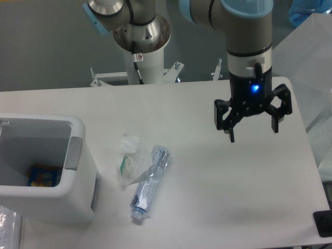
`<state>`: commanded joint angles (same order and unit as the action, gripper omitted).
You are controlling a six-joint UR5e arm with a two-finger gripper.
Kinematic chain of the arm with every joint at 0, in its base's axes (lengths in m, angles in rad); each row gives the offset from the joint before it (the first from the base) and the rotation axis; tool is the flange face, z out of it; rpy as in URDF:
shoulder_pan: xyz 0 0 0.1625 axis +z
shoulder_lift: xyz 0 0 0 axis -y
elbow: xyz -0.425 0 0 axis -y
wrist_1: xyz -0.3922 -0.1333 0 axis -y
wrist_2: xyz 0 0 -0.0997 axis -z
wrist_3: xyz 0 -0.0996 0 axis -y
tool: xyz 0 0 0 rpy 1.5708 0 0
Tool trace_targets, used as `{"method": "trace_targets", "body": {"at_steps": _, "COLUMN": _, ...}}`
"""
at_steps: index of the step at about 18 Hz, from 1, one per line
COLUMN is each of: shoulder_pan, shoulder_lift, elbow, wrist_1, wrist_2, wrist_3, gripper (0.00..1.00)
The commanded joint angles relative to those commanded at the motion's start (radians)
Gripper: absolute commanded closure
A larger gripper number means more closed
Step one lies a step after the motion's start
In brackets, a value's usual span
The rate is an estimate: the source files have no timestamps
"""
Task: Place the trash in the trash can
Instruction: 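Move the gripper toward the clear plastic bottle on the table, then lower the gripper over the bottle and close on it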
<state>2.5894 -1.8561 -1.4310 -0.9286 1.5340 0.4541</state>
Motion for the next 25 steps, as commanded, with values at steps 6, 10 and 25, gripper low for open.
{"method": "trace_targets", "body": {"at_steps": 6, "shoulder_pan": -0.031, "shoulder_lift": -0.040, "elbow": -0.057, "wrist_1": 0.097, "wrist_2": 0.000, "wrist_3": -0.011, "gripper": 0.00}}
{"method": "trace_targets", "body": {"at_steps": 10, "shoulder_pan": -0.060, "shoulder_lift": -0.092, "elbow": -0.057, "wrist_1": 0.106, "wrist_2": 0.005, "wrist_3": -0.015, "gripper": 0.00}}
{"method": "trace_targets", "body": {"at_steps": 25, "shoulder_pan": -0.219, "shoulder_lift": -0.320, "elbow": 0.058, "wrist_1": 0.106, "wrist_2": -0.002, "wrist_3": -0.003, "gripper": 0.00}}
